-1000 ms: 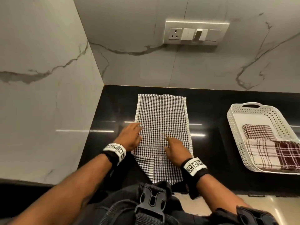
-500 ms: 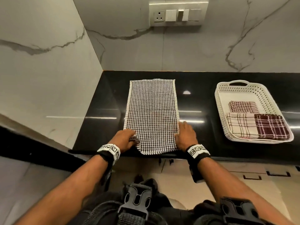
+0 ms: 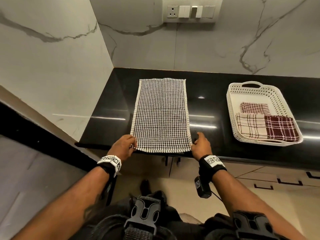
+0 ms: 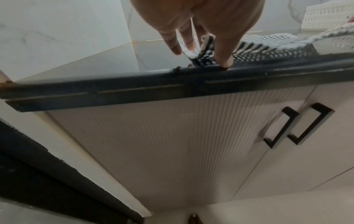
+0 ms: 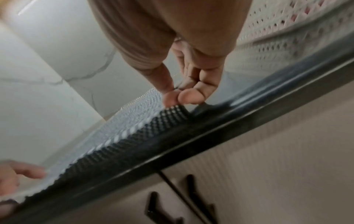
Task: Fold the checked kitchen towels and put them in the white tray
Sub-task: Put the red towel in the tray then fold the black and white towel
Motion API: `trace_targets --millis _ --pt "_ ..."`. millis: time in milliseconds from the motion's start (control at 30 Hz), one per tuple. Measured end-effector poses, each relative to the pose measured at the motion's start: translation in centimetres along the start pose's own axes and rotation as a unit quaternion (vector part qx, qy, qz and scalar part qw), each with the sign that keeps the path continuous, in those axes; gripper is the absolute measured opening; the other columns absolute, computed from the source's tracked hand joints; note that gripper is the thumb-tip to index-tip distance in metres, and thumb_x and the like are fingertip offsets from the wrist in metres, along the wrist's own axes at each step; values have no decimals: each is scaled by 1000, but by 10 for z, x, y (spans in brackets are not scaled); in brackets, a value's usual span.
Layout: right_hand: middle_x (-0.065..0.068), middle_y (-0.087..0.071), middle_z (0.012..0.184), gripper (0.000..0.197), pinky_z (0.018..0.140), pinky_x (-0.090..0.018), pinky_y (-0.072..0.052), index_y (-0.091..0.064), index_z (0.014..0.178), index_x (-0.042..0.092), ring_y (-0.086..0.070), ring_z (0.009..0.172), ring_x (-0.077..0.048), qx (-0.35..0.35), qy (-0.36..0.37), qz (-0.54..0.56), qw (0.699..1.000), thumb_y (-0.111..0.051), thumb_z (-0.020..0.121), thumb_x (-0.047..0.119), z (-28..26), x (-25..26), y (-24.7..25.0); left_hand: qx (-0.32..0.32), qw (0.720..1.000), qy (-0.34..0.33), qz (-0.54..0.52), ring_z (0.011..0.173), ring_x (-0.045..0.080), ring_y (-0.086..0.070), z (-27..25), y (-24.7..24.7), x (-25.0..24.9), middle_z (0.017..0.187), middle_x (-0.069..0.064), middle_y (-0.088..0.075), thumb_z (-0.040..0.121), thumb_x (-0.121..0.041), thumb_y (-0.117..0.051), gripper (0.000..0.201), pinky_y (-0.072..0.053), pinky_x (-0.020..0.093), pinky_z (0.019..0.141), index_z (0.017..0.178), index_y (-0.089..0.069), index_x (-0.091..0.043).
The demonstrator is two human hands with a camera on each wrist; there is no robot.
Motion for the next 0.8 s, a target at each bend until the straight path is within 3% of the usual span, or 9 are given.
trace_targets --millis 100,167,200,267,333,467,600,700,800 --pt "-13 -39 143 67 105 -48 -41 -40 145 16 -45 127 -35 -18 170 -134 976 -69 85 26 -20 9 -1 -3 1000 18 1 108 8 -55 -7 -3 0 113 -12 -58 82 -14 -74 15 -50 31 92 87 -65 -24" --pt "-10 -33 152 71 109 -55 -35 -40 145 21 -33 137 -33 32 273 -275 921 -71 84 38 -35 17 -22 -7 1000 20 0 106 8 -57 -10 -2 -1 116 -12 -58 83 -14 -74 14 -50 29 92 88 -66 -24" --pt "-8 -31 154 71 111 -56 -32 -40 146 21 -30 140 -32 67 291 -319 900 -71 84 37 -41 16 -34 -9 1000 20 -1 105 8 -58 -11 -2 -2 117 -13 -58 83 -14 -74 14 -50 29 92 88 -66 -24" --pt "-7 -36 150 64 109 -55 -33 -43 141 20 -33 138 -31 78 302 -349 884 -70 83 20 -45 16 -44 -11 1000 25 -7 103 8 -59 -12 -2 -1 117 -13 -57 84 -14 -73 15 -49 27 91 88 -65 -25" --pt "-7 -47 138 56 100 -51 -40 -52 129 17 -44 128 -31 44 311 -341 886 -68 76 3 -46 18 -44 -18 999 32 -11 98 8 -60 -15 -1 -1 114 -13 -56 85 -14 -73 14 -49 26 88 87 -64 -25" --pt "-3 -61 110 34 80 -40 -48 -63 97 17 -57 104 -27 -12 343 -289 894 -76 70 1 -50 10 -37 -19 999 40 -14 95 9 -60 -22 -1 0 111 -11 -57 85 -13 -73 10 -51 28 90 88 -67 -20" --pt "1 -61 98 17 79 -40 -50 -61 88 20 -55 100 -22 -8 341 -172 924 -69 81 6 -52 8 -16 0 999 36 -30 93 7 -60 -29 7 1 101 -11 -64 84 -15 -75 14 -55 34 88 89 -67 -25" --pt "8 -63 93 12 80 -32 -47 -63 86 22 -58 91 -13 43 280 -97 954 -67 87 10 -55 13 0 21 991 79 -103 86 4 -65 -37 19 2 93 -12 -68 86 -19 -75 12 -56 31 84 95 -70 -27" --pt "10 -70 85 15 76 -29 -50 -67 81 30 -65 82 -9 193 216 -59 955 -70 89 18 -65 23 15 83 972 98 -194 88 3 -67 -44 34 4 92 -13 -71 87 -21 -74 13 -55 30 85 96 -71 -29"
Point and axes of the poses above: each hand's wrist, its own z-axis towards the middle knuckle, its own y-axis out of the back of the hand, x = y × z, the point moved 7 cm from there along z, towards the middle knuckle
